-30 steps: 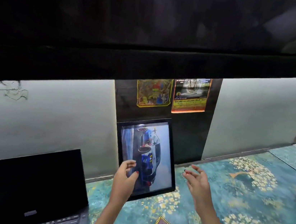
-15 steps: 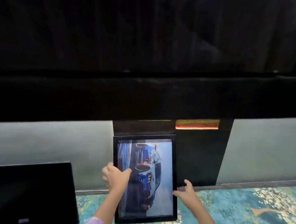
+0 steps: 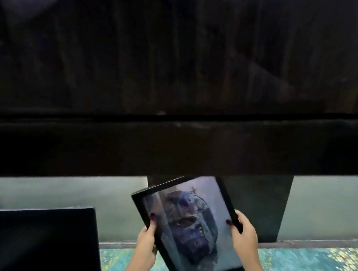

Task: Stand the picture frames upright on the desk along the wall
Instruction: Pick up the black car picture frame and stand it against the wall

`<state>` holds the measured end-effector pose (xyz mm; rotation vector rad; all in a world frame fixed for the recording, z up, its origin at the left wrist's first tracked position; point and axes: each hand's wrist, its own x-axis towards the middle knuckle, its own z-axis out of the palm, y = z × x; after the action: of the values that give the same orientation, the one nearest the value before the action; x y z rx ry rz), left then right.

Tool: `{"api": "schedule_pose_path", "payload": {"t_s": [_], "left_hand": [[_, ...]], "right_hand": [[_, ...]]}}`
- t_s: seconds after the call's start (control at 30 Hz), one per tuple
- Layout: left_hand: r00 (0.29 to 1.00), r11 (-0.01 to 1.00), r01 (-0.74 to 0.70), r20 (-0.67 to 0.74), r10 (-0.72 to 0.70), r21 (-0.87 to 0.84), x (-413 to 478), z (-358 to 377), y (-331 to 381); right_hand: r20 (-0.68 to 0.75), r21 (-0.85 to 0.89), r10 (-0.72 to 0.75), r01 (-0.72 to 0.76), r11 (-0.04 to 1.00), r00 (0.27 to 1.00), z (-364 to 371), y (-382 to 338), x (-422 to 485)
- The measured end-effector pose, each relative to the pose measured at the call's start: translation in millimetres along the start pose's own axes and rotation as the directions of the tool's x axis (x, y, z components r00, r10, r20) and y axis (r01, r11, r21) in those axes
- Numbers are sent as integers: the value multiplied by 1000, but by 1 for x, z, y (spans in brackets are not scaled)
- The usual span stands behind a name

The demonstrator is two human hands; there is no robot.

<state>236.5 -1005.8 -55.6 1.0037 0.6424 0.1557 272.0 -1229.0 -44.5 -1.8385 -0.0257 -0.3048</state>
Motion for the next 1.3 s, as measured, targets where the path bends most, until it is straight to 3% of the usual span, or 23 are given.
{"api": "schedule_pose_path", "payload": {"t_s": [0.07,0.1,0.13,0.2,0.27,0.3,0.37,0.43,0.5,0.57,0.63,0.7,0.77,0.83,0.9,1.03,1.17,1.3], "left_hand": [[996,993,-37,-85,28,-113,-2,-1,-4],[982,984,-120,-159,99,-131,-1,-1,-3],[954,972,-216,-230,191,-89,-2,-4,-1],[869,915,-362,-289,401,180,-5,-13,3],[811,744,-447,-125,571,497,-7,-21,6],[818,658,-467,5,576,591,-7,-26,7],[880,626,-443,177,441,642,-13,-25,9],[908,648,-395,170,383,651,-14,-26,7],[926,773,-364,110,362,519,-12,-29,5],[957,886,-287,61,285,364,-5,-31,3],[971,913,-234,45,233,335,5,-31,1],[979,908,-197,29,201,369,17,-31,1],[982,912,-178,8,189,370,26,-28,0],[981,913,-176,-11,194,368,30,-22,4],[981,915,-181,-3,195,361,36,-16,7],[975,902,-201,-13,223,382,50,-8,11],[974,859,-132,-99,206,495,56,0,25],[996,815,-91,33,88,573,59,-3,36]], "right_hand": [[20,-93,-204,205,974,979,-6,-26,8],[69,-164,-300,307,937,952,-8,-38,12],[136,-249,-372,395,884,918,-9,-48,14],[274,-384,-429,507,772,861,-7,-58,18],[384,-464,-418,563,684,823,0,-62,19],[434,-495,-393,580,647,810,5,-60,18],[499,-506,-326,576,643,803,13,-55,20],[489,-476,-311,548,688,815,22,-46,17],[414,-475,-350,527,705,840,31,-34,13],[295,-558,-377,479,677,878,35,-22,7],[149,-666,-384,379,642,911,32,-13,0],[-30,-670,-272,183,719,962,23,-1,-3],[-140,-508,0,-71,859,990,9,10,-5],[-70,-221,280,-288,932,958,-2,22,-2],[94,-148,374,-358,922,923,-8,32,-1],[198,-96,395,-383,919,897,-18,37,6],[281,-66,337,-332,941,899,-17,35,8],[296,3,322,-338,941,899,-5,40,4]]}}
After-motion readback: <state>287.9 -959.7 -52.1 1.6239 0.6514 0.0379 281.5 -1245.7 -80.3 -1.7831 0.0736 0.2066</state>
